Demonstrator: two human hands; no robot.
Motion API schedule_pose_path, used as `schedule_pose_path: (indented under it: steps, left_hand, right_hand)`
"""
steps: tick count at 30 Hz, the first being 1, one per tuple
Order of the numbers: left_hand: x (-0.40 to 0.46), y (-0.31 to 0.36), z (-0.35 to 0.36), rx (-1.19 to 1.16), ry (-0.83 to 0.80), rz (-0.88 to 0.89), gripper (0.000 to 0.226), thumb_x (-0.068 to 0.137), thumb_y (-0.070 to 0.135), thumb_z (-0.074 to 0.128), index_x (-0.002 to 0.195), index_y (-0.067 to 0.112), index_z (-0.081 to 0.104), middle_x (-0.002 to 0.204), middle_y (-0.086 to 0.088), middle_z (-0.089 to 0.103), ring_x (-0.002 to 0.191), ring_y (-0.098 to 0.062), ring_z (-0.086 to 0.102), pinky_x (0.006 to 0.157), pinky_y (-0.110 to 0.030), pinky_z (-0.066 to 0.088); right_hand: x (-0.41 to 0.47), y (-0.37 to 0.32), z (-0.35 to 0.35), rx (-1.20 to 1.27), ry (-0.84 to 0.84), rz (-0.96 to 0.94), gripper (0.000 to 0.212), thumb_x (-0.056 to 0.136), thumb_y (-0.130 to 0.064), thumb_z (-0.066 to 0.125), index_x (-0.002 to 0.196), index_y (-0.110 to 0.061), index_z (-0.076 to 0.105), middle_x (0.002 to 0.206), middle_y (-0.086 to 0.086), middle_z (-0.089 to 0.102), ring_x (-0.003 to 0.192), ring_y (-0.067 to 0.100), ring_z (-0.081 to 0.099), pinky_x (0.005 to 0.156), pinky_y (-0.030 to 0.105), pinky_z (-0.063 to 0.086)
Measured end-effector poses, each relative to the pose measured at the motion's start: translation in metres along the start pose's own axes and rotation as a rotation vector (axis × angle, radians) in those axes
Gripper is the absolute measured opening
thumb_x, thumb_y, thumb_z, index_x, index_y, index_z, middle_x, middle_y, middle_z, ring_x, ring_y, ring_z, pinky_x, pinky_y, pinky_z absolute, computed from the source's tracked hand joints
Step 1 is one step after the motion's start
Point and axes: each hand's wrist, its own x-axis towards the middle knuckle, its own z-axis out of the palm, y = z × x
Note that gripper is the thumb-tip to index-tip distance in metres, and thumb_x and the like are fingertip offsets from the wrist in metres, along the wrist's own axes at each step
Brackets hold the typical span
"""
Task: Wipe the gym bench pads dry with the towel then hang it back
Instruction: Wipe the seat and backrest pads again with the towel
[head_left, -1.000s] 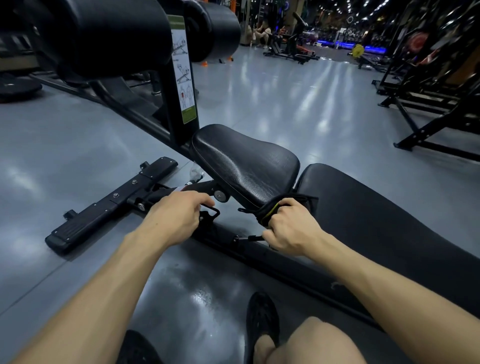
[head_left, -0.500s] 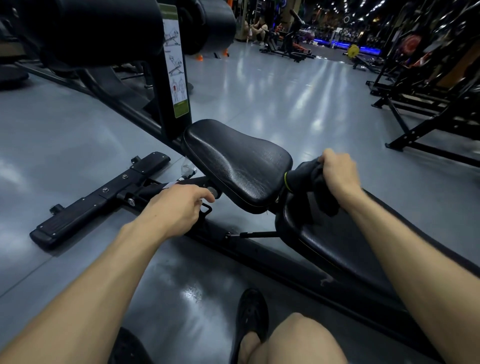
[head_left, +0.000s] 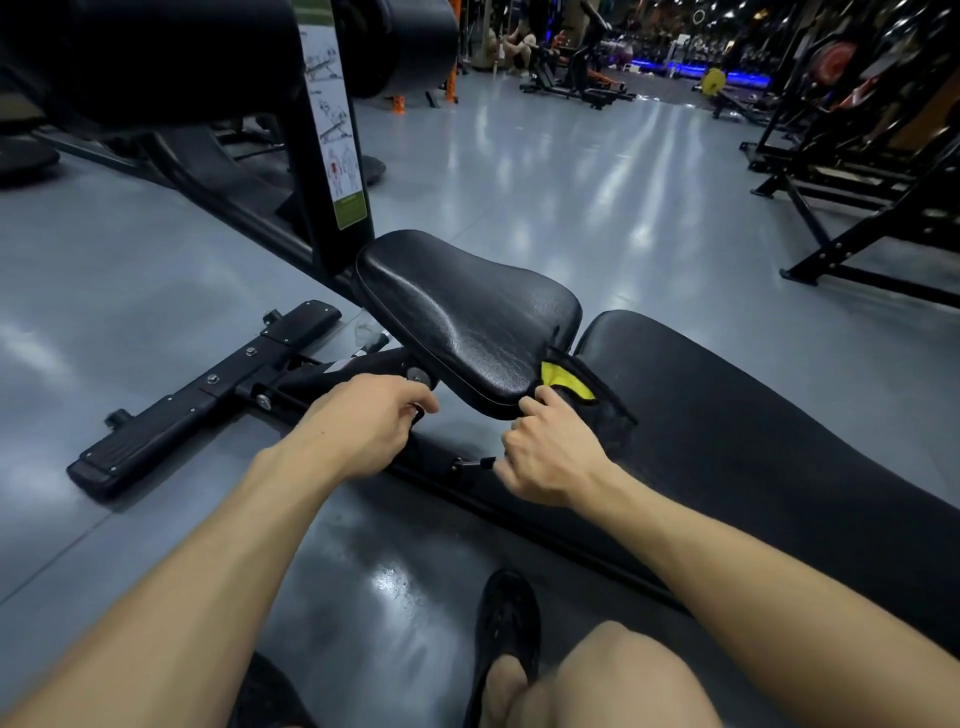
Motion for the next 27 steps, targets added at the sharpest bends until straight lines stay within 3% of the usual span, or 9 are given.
schedule_pose_path:
  steps: [2, 7, 11, 15, 17, 20, 22, 24, 27]
  left_hand:
    - [0.001, 0.005, 0.002, -0.010, -0.006, 0.008, 0.033, 0.100, 0.029, 0.043, 0.116, 0.050, 0.063, 0.121, 0.016, 0.067, 0.114, -0.019, 0.061, 0.096, -0.040, 0.052]
    - [0.002, 0.021, 0.005, -0.014, -0.017, 0.052, 0.034, 0.100, 0.026, 0.044, 0.114, 0.048, 0.066, 0.115, 0.009, 0.070, 0.105, -0.020, 0.064, 0.092, -0.040, 0.052]
    - [-0.001, 0.039, 0.011, -0.015, -0.036, 0.091, 0.035, 0.102, 0.023, 0.044, 0.120, 0.042, 0.067, 0.112, 0.007, 0.068, 0.107, -0.020, 0.063, 0.094, -0.038, 0.052]
    - [-0.010, 0.056, 0.016, -0.013, -0.060, 0.128, 0.034, 0.102, 0.023, 0.045, 0.121, 0.038, 0.068, 0.091, 0.005, 0.064, 0.087, -0.019, 0.058, 0.085, -0.034, 0.051]
    - [-0.014, 0.063, 0.016, 0.011, -0.073, 0.143, 0.034, 0.102, 0.024, 0.045, 0.122, 0.040, 0.067, 0.090, 0.004, 0.066, 0.086, -0.019, 0.060, 0.079, -0.032, 0.048]
    - [-0.019, 0.075, 0.011, 0.014, -0.078, 0.174, 0.035, 0.103, 0.025, 0.043, 0.124, 0.042, 0.066, 0.116, 0.005, 0.069, 0.086, -0.013, 0.060, 0.072, -0.029, 0.041]
    - [-0.019, 0.083, 0.008, -0.004, -0.071, 0.207, 0.035, 0.103, 0.024, 0.045, 0.123, 0.040, 0.068, 0.122, 0.005, 0.067, 0.075, -0.007, 0.055, 0.070, -0.027, 0.038]
    - [-0.017, 0.082, 0.009, -0.041, -0.067, 0.224, 0.034, 0.102, 0.023, 0.047, 0.121, 0.039, 0.069, 0.118, 0.002, 0.069, 0.074, -0.010, 0.059, 0.070, -0.026, 0.041]
    - [-0.007, 0.079, 0.017, -0.121, -0.096, 0.205, 0.031, 0.102, 0.023, 0.048, 0.117, 0.040, 0.069, 0.094, 0.003, 0.069, 0.064, -0.013, 0.059, 0.059, -0.021, 0.041]
  right_hand:
    - [-0.001, 0.003, -0.002, 0.022, 0.012, 0.007, 0.044, 0.083, -0.039, 0.031, 0.044, -0.017, 0.030, 0.042, 0.004, 0.042, 0.059, 0.024, 0.031, 0.074, 0.040, 0.043]
    - [-0.026, 0.006, -0.012, 0.121, -0.068, -0.049, 0.046, 0.080, -0.037, 0.036, 0.050, -0.012, 0.059, 0.050, 0.008, 0.055, 0.062, 0.023, 0.035, 0.083, 0.038, 0.045]
    - [-0.048, 0.019, -0.032, 0.438, -0.125, 0.120, 0.040, 0.080, -0.037, 0.035, 0.056, -0.013, 0.056, 0.058, 0.006, 0.054, 0.066, 0.028, 0.049, 0.079, 0.041, 0.047]
    - [-0.086, 0.038, -0.064, 1.129, -0.020, 0.669, 0.038, 0.074, -0.031, 0.043, 0.059, -0.025, 0.077, 0.067, 0.004, 0.074, 0.067, 0.025, 0.069, 0.068, 0.039, 0.056]
    - [-0.111, 0.050, -0.075, 1.312, 0.110, 1.020, 0.038, 0.074, -0.028, 0.043, 0.056, -0.021, 0.076, 0.059, 0.009, 0.068, 0.052, 0.024, 0.059, 0.055, 0.030, 0.048]
    - [-0.146, 0.075, -0.077, 1.591, 0.526, 1.604, 0.022, 0.070, -0.023, 0.052, 0.056, -0.013, 0.066, 0.059, 0.007, 0.062, 0.056, 0.025, 0.054, 0.059, 0.032, 0.046]
    - [-0.158, 0.089, -0.078, 1.683, 0.833, 1.832, 0.007, 0.066, -0.021, 0.055, 0.062, -0.016, 0.055, 0.064, 0.004, 0.059, 0.055, 0.023, 0.055, 0.059, 0.030, 0.047]
    - [-0.156, 0.086, -0.077, 1.674, 0.951, 1.861, 0.007, 0.065, -0.025, 0.056, 0.063, -0.018, 0.056, 0.066, 0.002, 0.060, 0.059, 0.022, 0.056, 0.062, 0.031, 0.047]
    - [-0.132, 0.052, -0.065, 1.504, 0.707, 1.577, 0.031, 0.069, -0.034, 0.052, 0.077, -0.021, 0.079, 0.087, -0.004, 0.075, 0.089, 0.019, 0.067, 0.082, 0.036, 0.052]
